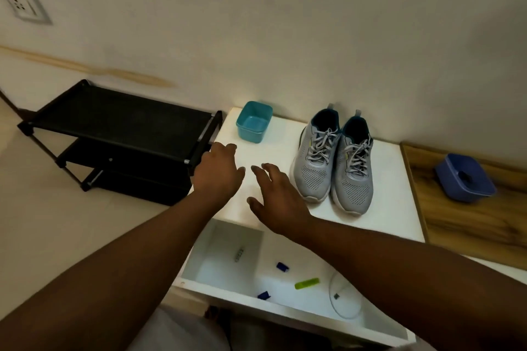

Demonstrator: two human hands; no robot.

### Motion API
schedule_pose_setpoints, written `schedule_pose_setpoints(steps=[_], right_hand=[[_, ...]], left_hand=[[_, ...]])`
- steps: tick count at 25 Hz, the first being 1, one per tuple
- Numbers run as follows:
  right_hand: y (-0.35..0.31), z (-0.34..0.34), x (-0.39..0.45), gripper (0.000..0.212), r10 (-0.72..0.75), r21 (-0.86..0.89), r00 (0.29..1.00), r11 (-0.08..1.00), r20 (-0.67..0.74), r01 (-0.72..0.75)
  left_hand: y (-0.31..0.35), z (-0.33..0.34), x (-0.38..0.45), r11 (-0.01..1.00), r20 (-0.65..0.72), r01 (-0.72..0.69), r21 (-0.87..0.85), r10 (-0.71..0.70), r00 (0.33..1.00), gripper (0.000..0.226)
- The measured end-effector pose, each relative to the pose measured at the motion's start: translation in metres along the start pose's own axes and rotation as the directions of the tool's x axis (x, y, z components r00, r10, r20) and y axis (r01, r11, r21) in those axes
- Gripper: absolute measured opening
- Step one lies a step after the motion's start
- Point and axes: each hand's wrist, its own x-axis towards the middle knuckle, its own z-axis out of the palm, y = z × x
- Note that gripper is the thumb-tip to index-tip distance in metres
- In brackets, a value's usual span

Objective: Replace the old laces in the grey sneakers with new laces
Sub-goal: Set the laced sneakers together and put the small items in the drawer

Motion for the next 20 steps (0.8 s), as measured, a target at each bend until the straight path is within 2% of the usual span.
schedule_pose_setpoints(steps=[4, 8, 12, 14, 16, 20], right_hand=[[0.005, 0.01, 0.039, 0.074, -0.022, -0.092, 0.996, 0.995, 0.081, 0.03], [0.012, 0.017, 0.057, 0.071, -0.016, -0.088, 0.997, 0.996, 0.075, 0.023], [0.018, 0.021, 0.056, 0.068, 0.039, 0.095, 0.994, 0.994, 0.099, -0.048], [0.015, 0.021, 0.052, 0.064, 0.022, 0.211, 0.995, 0.976, 0.101, -0.043], [0.013, 0.017, 0.042, 0.057, 0.0, 0.291, 1.0, 0.957, 0.029, -0.009], [0.02, 0.0, -0.003, 0.05, 0.019, 0.343, 0.994, 0.939, -0.107, 0.019]], left_hand=[[-0.019, 0.035, 0.024, 0.999, 0.034, 0.019, 0.037, -0.02, 0.999, 0.058], [-0.041, 0.057, 0.035, 0.997, 0.013, 0.008, -0.08, -0.007, 1.0, 0.044], [-0.044, 0.054, 0.039, 0.959, 0.025, -0.006, -0.284, 0.013, 1.0, 0.032], [-0.035, 0.044, 0.032, 0.911, 0.042, -0.075, -0.405, 0.1, 0.994, 0.036], [-0.021, 0.031, 0.016, 0.879, 0.034, -0.156, -0.451, 0.191, 0.981, 0.047], [0.0, 0.013, -0.027, 0.831, 0.069, -0.172, -0.53, 0.244, 0.967, 0.056]])
